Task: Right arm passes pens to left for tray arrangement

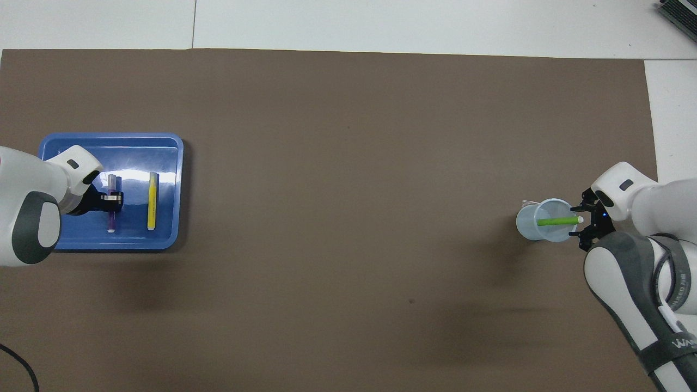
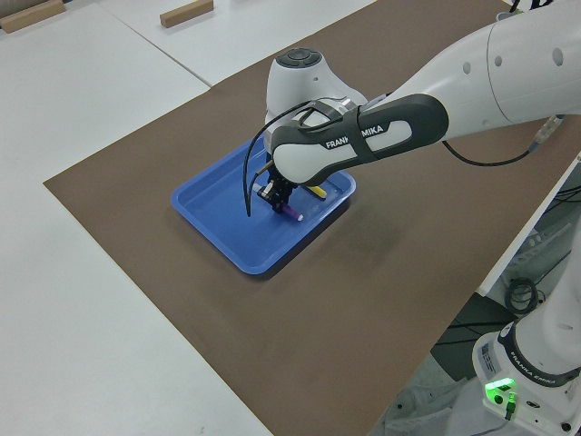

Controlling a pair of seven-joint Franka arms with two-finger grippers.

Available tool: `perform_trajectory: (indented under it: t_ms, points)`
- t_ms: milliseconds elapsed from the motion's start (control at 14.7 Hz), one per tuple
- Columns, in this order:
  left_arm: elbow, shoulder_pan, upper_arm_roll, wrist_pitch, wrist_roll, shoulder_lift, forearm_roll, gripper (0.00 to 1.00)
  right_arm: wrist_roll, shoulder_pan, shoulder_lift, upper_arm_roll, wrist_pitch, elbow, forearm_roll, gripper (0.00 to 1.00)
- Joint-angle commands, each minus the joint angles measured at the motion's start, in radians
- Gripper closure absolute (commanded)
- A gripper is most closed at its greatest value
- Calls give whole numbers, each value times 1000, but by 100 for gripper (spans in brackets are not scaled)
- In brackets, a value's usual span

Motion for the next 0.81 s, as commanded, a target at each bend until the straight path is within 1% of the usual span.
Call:
perform_trajectory:
  t_ms: [0, 68, 136, 272, 340, 543, 611, 679, 747]
  points:
    - [11, -16, 8, 23, -35, 31, 35, 59, 43, -7, -4, 10, 26, -18, -17, 60]
    - [11, -16, 8, 21, -37, 31, 35, 45, 45, -5, -4, 10, 28, -19, -17, 65]
    - [12, -16, 8, 16, -38, 31, 35, 43, 45, -5, -4, 10, 28, -19, -17, 73]
    - [14, -15, 8, 15, -38, 31, 35, 42, 46, -4, -4, 10, 28, -19, -17, 96]
    - [15, -15, 8, 13, -37, 31, 35, 42, 51, -4, -4, 10, 28, -19, -17, 100]
    - [26, -15, 6, -17, -37, 27, 29, 42, 80, -2, 7, 12, 23, -1, 0, 100]
    - [47, -13, 6, -55, -35, 24, 26, 42, 88, -2, 9, 15, 9, 17, 3, 100]
    - [84, -13, 5, -120, -35, 21, 26, 41, 103, -2, 9, 24, -18, 36, 18, 100]
    - [125, -15, 2, -195, -35, 18, 18, 41, 123, -2, 7, 41, -72, 69, 50, 100]
